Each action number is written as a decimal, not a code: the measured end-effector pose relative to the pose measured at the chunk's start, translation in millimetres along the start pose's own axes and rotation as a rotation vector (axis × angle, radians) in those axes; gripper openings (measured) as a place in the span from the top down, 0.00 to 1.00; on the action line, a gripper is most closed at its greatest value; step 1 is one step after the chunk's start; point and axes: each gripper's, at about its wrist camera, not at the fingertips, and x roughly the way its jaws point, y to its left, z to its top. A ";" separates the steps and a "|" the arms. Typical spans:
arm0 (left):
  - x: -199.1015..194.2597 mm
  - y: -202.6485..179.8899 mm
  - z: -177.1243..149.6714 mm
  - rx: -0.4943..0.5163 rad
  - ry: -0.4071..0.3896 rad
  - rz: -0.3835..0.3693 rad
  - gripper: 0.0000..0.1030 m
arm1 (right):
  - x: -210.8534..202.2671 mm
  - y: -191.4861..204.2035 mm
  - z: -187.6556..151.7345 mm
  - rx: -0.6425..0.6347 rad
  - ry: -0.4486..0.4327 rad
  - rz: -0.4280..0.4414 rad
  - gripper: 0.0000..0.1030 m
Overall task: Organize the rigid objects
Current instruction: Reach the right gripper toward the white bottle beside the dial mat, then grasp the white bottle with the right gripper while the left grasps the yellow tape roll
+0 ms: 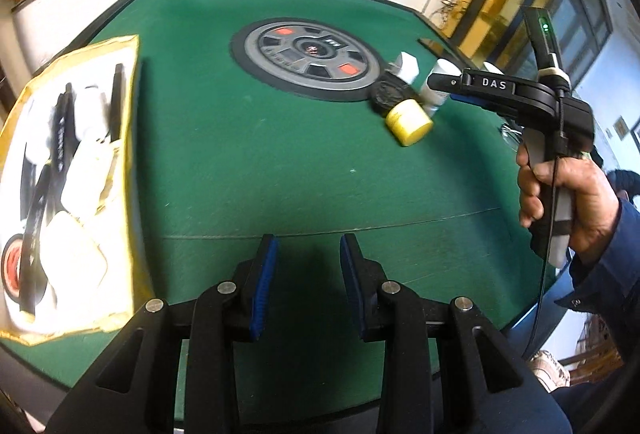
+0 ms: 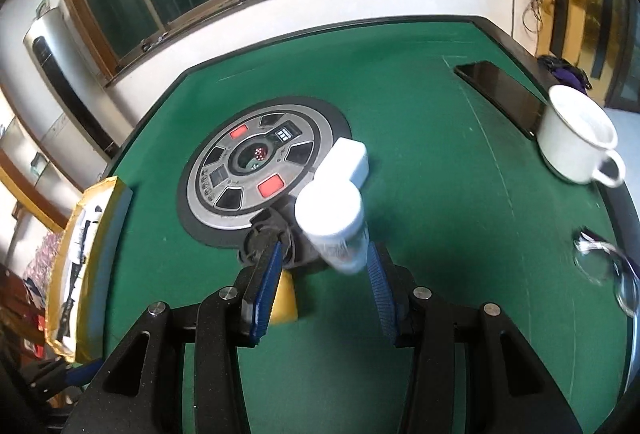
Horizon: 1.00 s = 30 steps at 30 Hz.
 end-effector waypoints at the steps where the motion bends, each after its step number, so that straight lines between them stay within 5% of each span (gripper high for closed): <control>1: 0.4 1.2 -0.4 -0.006 0.001 0.005 0.71 | 4.0 -0.2 0.8 -0.006 -0.001 -0.003 0.62; 11: 12.3 -13.1 19.1 0.020 0.001 -0.040 0.71 | -12.0 -14.7 6.9 -0.007 0.042 0.034 0.68; 21: 40.4 -52.1 51.9 0.035 0.092 -0.219 0.71 | -82.0 -14.4 -60.5 -0.125 0.446 0.097 0.68; 23: 43.9 -58.7 56.5 0.026 0.101 -0.232 0.61 | -77.4 -15.5 -76.9 -0.134 0.486 0.080 0.69; 25: 46.1 -64.0 59.8 0.021 0.107 -0.237 0.53 | -69.2 -21.2 -81.9 -0.098 0.472 0.053 0.70; 30: 48.3 -71.7 66.0 0.022 0.101 -0.227 0.53 | -45.1 -32.1 -79.1 -0.054 0.444 0.034 0.70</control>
